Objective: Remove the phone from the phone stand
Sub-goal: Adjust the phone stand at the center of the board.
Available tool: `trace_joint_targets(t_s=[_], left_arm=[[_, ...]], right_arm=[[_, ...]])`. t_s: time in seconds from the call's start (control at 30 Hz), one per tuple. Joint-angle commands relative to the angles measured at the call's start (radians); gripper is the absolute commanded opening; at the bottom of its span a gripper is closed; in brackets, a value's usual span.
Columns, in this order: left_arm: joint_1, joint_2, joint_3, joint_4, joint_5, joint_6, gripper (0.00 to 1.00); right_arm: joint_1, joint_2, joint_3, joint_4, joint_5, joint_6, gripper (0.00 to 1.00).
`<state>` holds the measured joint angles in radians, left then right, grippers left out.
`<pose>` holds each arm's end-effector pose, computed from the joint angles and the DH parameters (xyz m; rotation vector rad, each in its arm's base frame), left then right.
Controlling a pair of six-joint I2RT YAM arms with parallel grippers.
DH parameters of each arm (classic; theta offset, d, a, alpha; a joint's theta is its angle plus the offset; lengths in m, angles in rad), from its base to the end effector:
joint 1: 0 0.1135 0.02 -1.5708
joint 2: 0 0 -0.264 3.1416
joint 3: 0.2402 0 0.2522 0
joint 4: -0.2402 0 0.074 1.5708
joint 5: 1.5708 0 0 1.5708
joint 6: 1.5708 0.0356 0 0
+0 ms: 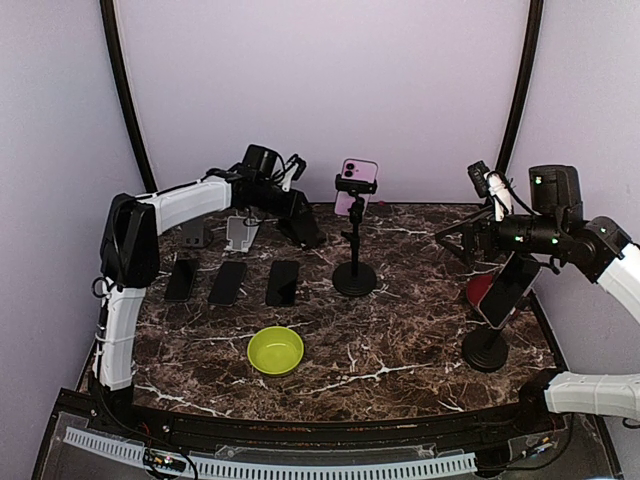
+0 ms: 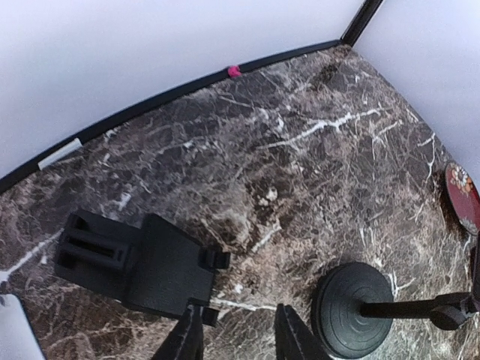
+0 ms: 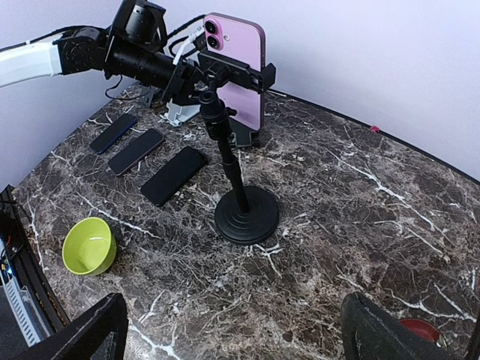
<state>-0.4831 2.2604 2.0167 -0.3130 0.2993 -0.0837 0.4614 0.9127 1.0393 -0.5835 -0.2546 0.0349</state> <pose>0.4661 -0.2564 0.2592 0.6064 2.0832 -0.6488 0.1673 0.0932 0.3650 -0.5943 1.9715 0.5686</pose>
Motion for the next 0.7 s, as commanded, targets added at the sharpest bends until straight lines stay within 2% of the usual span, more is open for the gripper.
trace_joint_targets(t_s=[0.0, 0.37, 0.67], left_arm=[[-0.032, -0.027, -0.062, -0.017, -0.05, 0.047, 0.33], [-0.064, 0.066, -0.041, -0.024, -0.053, 0.057, 0.24], [-0.093, 0.152, 0.045, -0.062, -0.162, 0.069, 0.21]], right_arm=[[-0.01, -0.01, 0.003, 0.035, -0.01, 0.005, 0.99], [-0.01, -0.008, 0.002, 0.034, -0.005, 0.01, 0.99], [-0.011, -0.005, -0.001, 0.033, -0.006, 0.011, 0.99]])
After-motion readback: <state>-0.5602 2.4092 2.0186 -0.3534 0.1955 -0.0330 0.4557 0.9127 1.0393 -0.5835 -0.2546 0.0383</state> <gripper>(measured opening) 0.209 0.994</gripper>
